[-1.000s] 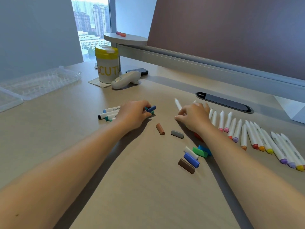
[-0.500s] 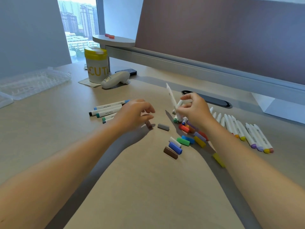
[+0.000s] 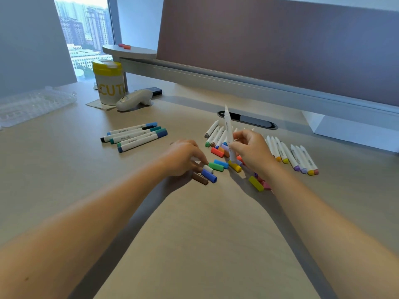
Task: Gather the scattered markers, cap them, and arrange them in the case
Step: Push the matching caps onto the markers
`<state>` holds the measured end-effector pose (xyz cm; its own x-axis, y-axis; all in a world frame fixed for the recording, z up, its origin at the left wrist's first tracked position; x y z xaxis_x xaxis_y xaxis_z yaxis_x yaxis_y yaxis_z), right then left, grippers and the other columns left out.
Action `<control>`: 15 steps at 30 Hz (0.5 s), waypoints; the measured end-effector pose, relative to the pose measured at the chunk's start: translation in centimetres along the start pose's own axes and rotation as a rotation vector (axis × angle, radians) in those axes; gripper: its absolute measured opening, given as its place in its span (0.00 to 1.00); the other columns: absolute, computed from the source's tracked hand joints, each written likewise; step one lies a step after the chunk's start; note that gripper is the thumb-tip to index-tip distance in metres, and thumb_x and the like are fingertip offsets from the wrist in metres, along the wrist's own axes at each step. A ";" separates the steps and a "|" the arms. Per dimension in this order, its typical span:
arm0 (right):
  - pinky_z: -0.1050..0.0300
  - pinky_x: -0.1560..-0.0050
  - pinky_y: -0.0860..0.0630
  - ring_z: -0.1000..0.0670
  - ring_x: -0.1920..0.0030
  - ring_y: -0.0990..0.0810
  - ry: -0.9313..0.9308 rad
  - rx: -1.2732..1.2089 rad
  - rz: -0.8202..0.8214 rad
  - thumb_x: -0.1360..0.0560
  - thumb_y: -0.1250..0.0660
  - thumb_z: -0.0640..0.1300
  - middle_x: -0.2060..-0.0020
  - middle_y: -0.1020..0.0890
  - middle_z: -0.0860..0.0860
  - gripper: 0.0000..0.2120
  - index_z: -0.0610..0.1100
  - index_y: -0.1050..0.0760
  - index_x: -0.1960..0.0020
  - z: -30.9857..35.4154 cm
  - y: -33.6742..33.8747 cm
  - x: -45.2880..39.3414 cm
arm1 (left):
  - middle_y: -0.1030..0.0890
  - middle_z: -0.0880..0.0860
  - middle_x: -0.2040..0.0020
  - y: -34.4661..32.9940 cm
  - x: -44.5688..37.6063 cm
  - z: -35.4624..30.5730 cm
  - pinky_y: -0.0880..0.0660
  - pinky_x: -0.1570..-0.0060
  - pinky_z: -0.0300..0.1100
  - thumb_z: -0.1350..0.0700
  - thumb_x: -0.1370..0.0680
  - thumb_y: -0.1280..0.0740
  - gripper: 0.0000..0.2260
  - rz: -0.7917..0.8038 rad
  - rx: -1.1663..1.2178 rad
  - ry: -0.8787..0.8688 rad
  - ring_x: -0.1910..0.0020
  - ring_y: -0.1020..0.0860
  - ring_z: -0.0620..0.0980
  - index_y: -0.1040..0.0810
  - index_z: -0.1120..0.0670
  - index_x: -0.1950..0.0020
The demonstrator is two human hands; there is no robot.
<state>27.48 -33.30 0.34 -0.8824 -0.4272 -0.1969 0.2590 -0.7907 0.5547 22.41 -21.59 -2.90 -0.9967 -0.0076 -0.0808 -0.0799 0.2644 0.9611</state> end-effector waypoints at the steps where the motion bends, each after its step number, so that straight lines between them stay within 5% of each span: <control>1: 0.60 0.54 0.28 0.50 0.52 0.27 -0.001 -0.001 0.001 0.24 0.39 0.38 0.54 0.27 0.48 0.11 0.38 0.29 0.42 0.0 0.0 0.1 | 0.27 0.52 0.41 0.1 0.0 0.0 0.34 0.44 0.39 0.55 0.25 0.34 0.12 -0.018 0.005 0.007 0.41 0.31 0.50 0.22 0.52 0.41; 7: 0.58 0.53 0.28 0.50 0.52 0.26 0.018 0.003 0.011 0.24 0.38 0.42 0.56 0.26 0.48 0.05 0.41 0.31 0.52 0.2 -0.9 0.3 | 0.22 0.53 0.51 2.4 1.4 2.2 0.30 0.55 0.36 0.56 0.24 0.34 0.08 -0.213 0.207 0.120 0.54 0.27 0.46 0.25 0.57 0.47; 15: 0.67 0.61 0.28 0.52 0.57 0.24 0.117 -0.020 0.059 0.25 0.35 0.41 0.58 0.24 0.48 0.04 0.43 0.30 0.52 1.9 -2.9 0.7 | 0.28 0.46 0.65 3.4 3.0 4.9 0.32 0.65 0.31 0.58 0.21 0.40 0.12 -0.269 0.466 0.211 0.64 0.28 0.42 0.28 0.52 0.38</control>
<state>25.34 -30.48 0.08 -0.8137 -0.5208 -0.2581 0.3182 -0.7708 0.5520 19.25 -16.00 -1.18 -0.9273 -0.3129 -0.2055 -0.3637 0.6234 0.6922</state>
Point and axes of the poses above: each hand's wrist, its own x-axis away from the middle knuckle, its own y-axis out of the back of the hand, z = x × y, the point moved 9 cm from there along -x, towards the middle knuckle
